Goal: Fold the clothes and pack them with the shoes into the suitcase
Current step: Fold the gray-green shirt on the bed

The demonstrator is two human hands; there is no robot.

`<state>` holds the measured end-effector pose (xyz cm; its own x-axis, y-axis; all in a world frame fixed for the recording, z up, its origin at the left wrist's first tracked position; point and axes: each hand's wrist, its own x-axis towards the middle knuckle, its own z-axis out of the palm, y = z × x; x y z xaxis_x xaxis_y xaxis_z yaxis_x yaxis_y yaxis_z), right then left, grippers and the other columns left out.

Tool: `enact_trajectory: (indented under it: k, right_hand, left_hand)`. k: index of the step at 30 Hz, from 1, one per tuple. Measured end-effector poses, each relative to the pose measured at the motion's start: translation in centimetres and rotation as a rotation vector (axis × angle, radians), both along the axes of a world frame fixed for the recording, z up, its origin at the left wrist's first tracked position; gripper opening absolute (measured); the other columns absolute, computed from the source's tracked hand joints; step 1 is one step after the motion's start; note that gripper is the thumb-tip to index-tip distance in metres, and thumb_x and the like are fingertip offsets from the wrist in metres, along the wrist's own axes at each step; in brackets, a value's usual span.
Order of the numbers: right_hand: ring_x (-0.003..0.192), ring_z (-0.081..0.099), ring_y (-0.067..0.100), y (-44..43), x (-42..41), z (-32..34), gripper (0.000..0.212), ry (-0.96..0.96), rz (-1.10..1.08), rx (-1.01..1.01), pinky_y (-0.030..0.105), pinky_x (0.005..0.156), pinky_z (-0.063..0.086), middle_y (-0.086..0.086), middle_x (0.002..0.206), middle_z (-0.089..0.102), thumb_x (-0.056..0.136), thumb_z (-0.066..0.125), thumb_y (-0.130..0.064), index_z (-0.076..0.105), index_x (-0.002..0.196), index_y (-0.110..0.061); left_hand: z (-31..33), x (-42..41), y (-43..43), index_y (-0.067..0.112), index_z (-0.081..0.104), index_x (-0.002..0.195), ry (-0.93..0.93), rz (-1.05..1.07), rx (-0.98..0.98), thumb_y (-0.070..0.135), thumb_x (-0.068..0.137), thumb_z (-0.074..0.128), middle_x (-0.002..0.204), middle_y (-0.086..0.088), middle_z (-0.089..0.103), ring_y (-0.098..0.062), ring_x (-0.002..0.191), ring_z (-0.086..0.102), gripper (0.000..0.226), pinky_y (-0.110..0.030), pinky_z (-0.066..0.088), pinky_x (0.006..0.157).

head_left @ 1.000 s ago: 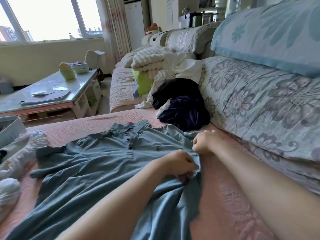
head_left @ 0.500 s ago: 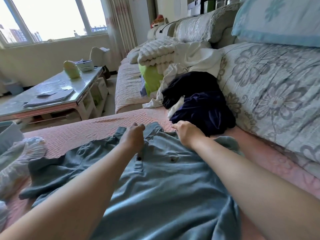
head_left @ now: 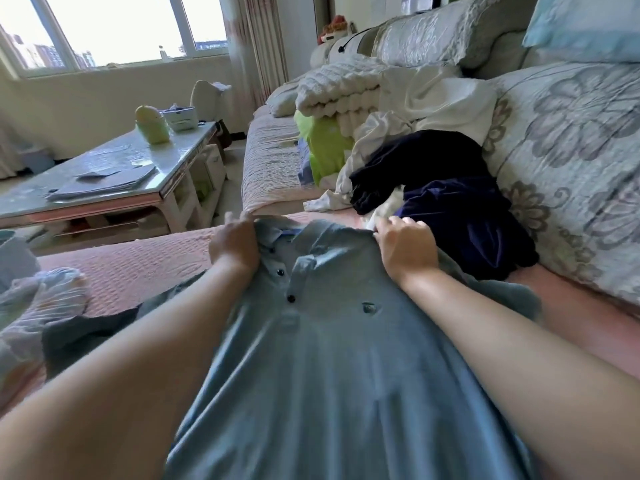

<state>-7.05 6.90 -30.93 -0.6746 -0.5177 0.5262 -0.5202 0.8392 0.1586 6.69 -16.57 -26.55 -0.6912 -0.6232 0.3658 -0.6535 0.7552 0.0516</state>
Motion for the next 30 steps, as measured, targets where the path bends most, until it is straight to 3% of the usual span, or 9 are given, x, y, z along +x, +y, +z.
enact_trajectory:
  k: [2, 5, 8, 10, 11, 13, 15, 23, 30]
  right_hand:
    - [0.074, 0.062, 0.028, -0.8, 0.8, 0.1, 0.020, 0.119, 0.008, 0.046, 0.035, 0.066, 0.047, 0.010, 0.081, 0.065, 0.074, 0.077, -0.014, 0.068, 0.091, -0.013]
    - [0.100, 0.054, 0.030, -1.2, 2.3, -0.2, 0.028, 0.128, 0.157, 0.145, 0.040, 0.086, 0.044, 0.012, 0.109, 0.059, 0.082, 0.051, -0.009, 0.062, 0.108, -0.013]
    - [0.102, 0.056, 0.028, -1.4, 3.8, -0.2, 0.035, -0.033, 0.451, -0.013, 0.041, 0.091, 0.045, 0.008, 0.112, 0.062, 0.089, 0.050, -0.008, 0.069, 0.118, -0.016]
    - [0.127, 0.048, 0.028, -1.6, 4.8, -0.2, 0.041, -0.371, 0.502, 0.007, 0.043, 0.108, 0.034, 0.006, 0.139, 0.054, 0.099, 0.049, -0.034, 0.057, 0.139, -0.026]
    - [0.142, 0.035, 0.026, -1.7, 5.1, -0.4, 0.050, -0.531, 0.456, 0.083, 0.043, 0.116, 0.024, 0.003, 0.154, 0.040, 0.101, 0.043, -0.047, 0.044, 0.149, -0.032]
    - [0.154, 0.007, 0.018, -1.6, 5.2, -0.8, 0.061, -0.703, 0.352, 0.227, 0.042, 0.124, 0.005, -0.003, 0.168, 0.009, 0.101, 0.029, -0.062, 0.019, 0.158, -0.040]
    - [0.155, -0.003, 0.017, -1.7, 5.2, -0.9, 0.064, -0.724, 0.306, 0.285, 0.042, 0.125, -0.002, -0.004, 0.169, -0.004, 0.101, 0.022, -0.065, 0.008, 0.159, -0.042]
    - [0.155, -0.005, 0.026, 0.5, 10.1, 1.1, 0.068, -0.716, 0.195, 0.382, 0.045, 0.125, -0.001, 0.006, 0.168, -0.007, 0.102, 0.020, -0.063, 0.001, 0.161, -0.034]
    - [0.152, 0.018, 0.024, 6.1, 19.3, 4.6, 0.066, -0.666, 0.338, 0.467, 0.042, 0.124, 0.015, 0.001, 0.167, 0.014, 0.101, 0.034, -0.062, 0.018, 0.159, -0.035]
  left_hand:
    - [0.1, -0.1, -0.4, 0.007, 0.049, 0.128, 0.104, 0.021, 0.135, 0.000, 0.098, 0.034, 0.123, -0.022, 0.052, -0.042, 0.110, 0.058, 0.034, -0.048, 0.048, 0.086]
    - [-1.8, 0.5, -0.1, 0.011, 0.047, 0.135, 0.180, -0.007, 0.338, -0.006, 0.092, 0.045, 0.136, -0.020, 0.041, -0.040, 0.121, 0.050, 0.046, -0.047, 0.044, 0.100]
    - [-3.8, 2.0, 0.7, 0.013, 0.055, 0.128, 0.274, -0.294, 0.219, 0.006, 0.092, 0.059, 0.135, -0.013, 0.045, -0.034, 0.122, 0.049, 0.037, -0.045, 0.045, 0.103]
    - [-4.9, 3.0, 0.5, 0.020, 0.062, 0.123, 0.183, -0.446, 0.114, 0.027, 0.096, 0.059, 0.135, -0.006, 0.051, -0.030, 0.126, 0.048, 0.028, -0.043, 0.042, 0.104]
    - [-5.3, 3.5, 0.4, 0.026, 0.059, 0.131, 0.065, -0.445, 0.148, 0.039, 0.098, 0.054, 0.144, -0.002, 0.047, -0.027, 0.135, 0.041, 0.036, -0.041, 0.037, 0.110]
    - [-5.9, 4.4, 0.0, 0.034, 0.032, 0.153, -0.215, -0.364, 0.280, 0.057, 0.101, 0.036, 0.163, 0.006, 0.021, -0.017, 0.151, 0.014, 0.057, -0.037, 0.015, 0.122]
    - [-5.7, 5.2, -0.1, 0.035, 0.013, 0.158, -0.350, -0.313, 0.307, 0.062, 0.100, 0.026, 0.166, 0.007, 0.004, -0.013, 0.153, -0.001, 0.065, -0.035, 0.003, 0.124]
    - [-2.8, 11.9, 5.6, 0.036, 0.008, 0.158, -0.354, -0.382, 0.217, 0.057, 0.102, 0.029, 0.166, 0.004, 0.008, -0.016, 0.152, 0.006, 0.063, -0.035, 0.006, 0.123]
    - [-1.5, 18.7, 13.9, 0.031, 0.031, 0.152, -0.249, -0.566, 0.215, 0.054, 0.100, 0.039, 0.158, 0.004, 0.029, -0.019, 0.147, 0.022, 0.058, -0.037, 0.022, 0.118]
